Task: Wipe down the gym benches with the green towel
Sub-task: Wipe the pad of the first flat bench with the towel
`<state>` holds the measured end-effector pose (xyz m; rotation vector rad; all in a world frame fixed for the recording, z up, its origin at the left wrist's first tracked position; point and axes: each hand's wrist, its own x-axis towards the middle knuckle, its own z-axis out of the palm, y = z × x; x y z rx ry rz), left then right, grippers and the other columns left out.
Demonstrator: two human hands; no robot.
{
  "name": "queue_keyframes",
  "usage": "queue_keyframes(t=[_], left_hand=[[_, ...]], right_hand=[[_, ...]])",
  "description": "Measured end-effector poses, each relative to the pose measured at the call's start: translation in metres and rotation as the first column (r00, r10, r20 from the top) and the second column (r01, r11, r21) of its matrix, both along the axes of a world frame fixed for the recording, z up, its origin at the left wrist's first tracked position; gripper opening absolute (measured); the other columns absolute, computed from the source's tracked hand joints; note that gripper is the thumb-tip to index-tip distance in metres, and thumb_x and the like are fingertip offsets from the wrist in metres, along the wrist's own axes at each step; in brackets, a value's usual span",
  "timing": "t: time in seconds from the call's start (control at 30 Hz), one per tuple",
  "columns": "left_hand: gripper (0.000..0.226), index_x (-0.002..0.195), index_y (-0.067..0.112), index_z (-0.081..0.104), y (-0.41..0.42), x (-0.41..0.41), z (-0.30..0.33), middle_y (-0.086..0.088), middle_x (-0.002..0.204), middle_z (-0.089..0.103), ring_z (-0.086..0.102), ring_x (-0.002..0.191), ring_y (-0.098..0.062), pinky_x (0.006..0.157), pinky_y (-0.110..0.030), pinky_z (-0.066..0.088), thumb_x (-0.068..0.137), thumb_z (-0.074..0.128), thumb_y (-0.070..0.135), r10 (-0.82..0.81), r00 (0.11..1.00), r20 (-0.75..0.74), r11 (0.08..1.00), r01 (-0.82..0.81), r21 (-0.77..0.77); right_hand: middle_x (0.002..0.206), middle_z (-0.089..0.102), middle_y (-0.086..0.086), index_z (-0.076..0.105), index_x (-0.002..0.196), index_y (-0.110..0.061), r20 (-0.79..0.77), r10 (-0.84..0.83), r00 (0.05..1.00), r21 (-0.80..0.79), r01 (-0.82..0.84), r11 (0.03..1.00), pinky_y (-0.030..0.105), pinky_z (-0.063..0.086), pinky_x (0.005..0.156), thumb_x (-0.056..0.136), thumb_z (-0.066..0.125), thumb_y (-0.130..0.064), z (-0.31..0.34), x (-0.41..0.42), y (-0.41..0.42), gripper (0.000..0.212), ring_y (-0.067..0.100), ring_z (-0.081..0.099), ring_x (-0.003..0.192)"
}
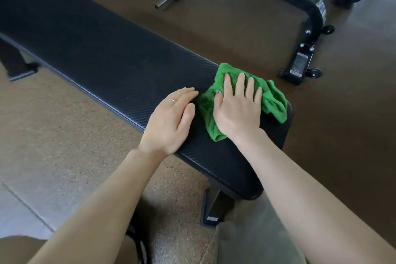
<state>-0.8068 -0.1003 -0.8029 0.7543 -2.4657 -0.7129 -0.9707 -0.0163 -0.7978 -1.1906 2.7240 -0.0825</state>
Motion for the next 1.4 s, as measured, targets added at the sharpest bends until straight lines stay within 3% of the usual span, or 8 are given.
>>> queue_keyframes(t=[0.1, 0.17, 0.23, 0.3, 0.43, 0.6, 0.93, 1.4], left_hand=[[0.045, 0.141, 0.011, 0.057, -0.028, 0.024, 0.005, -0.005, 0.147, 0.056, 0.049, 0.138, -0.02, 0.117, -0.044, 0.037, 0.104, 0.036, 0.028, 0.393, 0.908, -0.142, 0.919, -0.393, 0.032], [0.054, 0.153, 0.014, 0.041, -0.051, 0.045, 0.002, -0.006, 0.159, 0.039, 0.039, 0.145, -0.024, 0.12, -0.047, 0.031, 0.102, 0.035, 0.033, 0.7, 0.705, -0.115, 0.712, -0.676, 0.193], [0.063, 0.162, 0.019, 0.019, -0.068, 0.061, -0.004, -0.002, 0.169, 0.016, 0.026, 0.151, -0.026, 0.123, -0.049, 0.023, 0.103, 0.032, 0.038, 0.859, 0.51, -0.03, 0.451, -0.73, 0.513], [0.063, 0.165, 0.024, 0.008, -0.077, 0.062, -0.013, 0.003, 0.171, 0.008, 0.021, 0.154, -0.022, 0.125, -0.046, 0.02, 0.106, 0.029, 0.037, 0.879, 0.476, 0.01, 0.306, -0.581, 0.754], [0.058, 0.165, 0.026, 0.018, -0.074, 0.055, -0.021, 0.012, 0.161, 0.036, 0.036, 0.145, -0.01, 0.12, -0.03, 0.028, 0.108, 0.034, 0.028, 0.863, 0.5, -0.073, 0.327, -0.444, 0.834], [0.054, 0.157, 0.04, 0.035, -0.083, 0.074, -0.026, 0.016, 0.156, 0.046, 0.045, 0.141, -0.009, 0.121, -0.038, 0.034, 0.104, 0.036, 0.033, 0.836, 0.548, -0.036, 0.297, -0.396, 0.869], [0.055, 0.155, 0.035, 0.036, -0.08, 0.074, -0.025, 0.017, 0.15, 0.052, 0.049, 0.138, -0.01, 0.12, -0.041, 0.037, 0.102, 0.036, 0.022, 0.854, 0.514, -0.086, 0.265, -0.287, 0.92], [0.052, 0.151, 0.029, 0.049, -0.076, 0.095, -0.022, 0.003, 0.147, 0.057, 0.059, 0.129, -0.018, 0.117, -0.046, 0.041, 0.11, 0.023, 0.049, 0.896, 0.429, -0.112, 0.164, -0.084, 0.983]], right_hand=[[0.173, 0.013, 0.016, 0.015, 0.167, -0.02, -0.067, 0.123, 0.99, -0.001, -0.123, 0.992, 0.058, 0.012, 0.128, 0.108, 0.011, -0.047, -0.001, 0.04, 0.033, 0.065, 0.038, 0.01, 0.16], [0.172, 0.018, 0.016, 0.02, 0.166, -0.02, -0.056, 0.236, 0.97, 0.007, -0.236, 0.972, 0.059, 0.018, 0.127, 0.107, 0.012, -0.048, 0.0, 0.076, 0.058, 0.066, 0.038, 0.016, 0.159], [0.171, 0.02, 0.016, 0.02, 0.166, -0.02, -0.035, 0.334, 0.942, 0.02, -0.333, 0.943, 0.06, 0.02, 0.127, 0.108, 0.014, -0.049, 0.001, 0.097, 0.063, 0.065, 0.039, 0.017, 0.159], [0.171, 0.021, 0.016, 0.02, 0.166, -0.021, -0.036, 0.393, 0.919, 0.014, -0.393, 0.919, 0.061, 0.022, 0.126, 0.108, 0.016, -0.049, 0.0, 0.101, 0.048, 0.064, 0.039, 0.018, 0.159], [0.172, 0.02, 0.015, 0.022, 0.166, -0.022, -0.049, 0.521, 0.852, -0.023, -0.523, 0.852, 0.06, 0.018, 0.127, 0.109, 0.014, -0.049, -0.004, 0.097, -0.024, 0.064, 0.038, 0.017, 0.159], [0.175, 0.01, 0.012, 0.013, 0.167, -0.027, -0.052, 0.534, 0.844, -0.036, -0.536, 0.843, 0.056, 0.006, 0.129, 0.111, 0.018, -0.048, -0.007, 0.107, -0.128, 0.061, 0.036, 0.006, 0.161], [0.173, 0.019, 0.012, 0.02, 0.166, -0.029, -0.069, 0.563, 0.824, 0.088, -0.557, 0.826, 0.056, 0.023, 0.127, 0.108, 0.019, -0.057, 0.002, 0.092, 0.034, 0.064, 0.036, 0.019, 0.159], [0.174, 0.013, 0.013, 0.014, 0.167, -0.03, -0.082, 0.616, 0.783, -0.035, -0.62, 0.784, 0.057, 0.009, 0.128, 0.11, 0.018, -0.054, -0.004, 0.135, -0.158, 0.061, 0.04, 0.01, 0.159]])
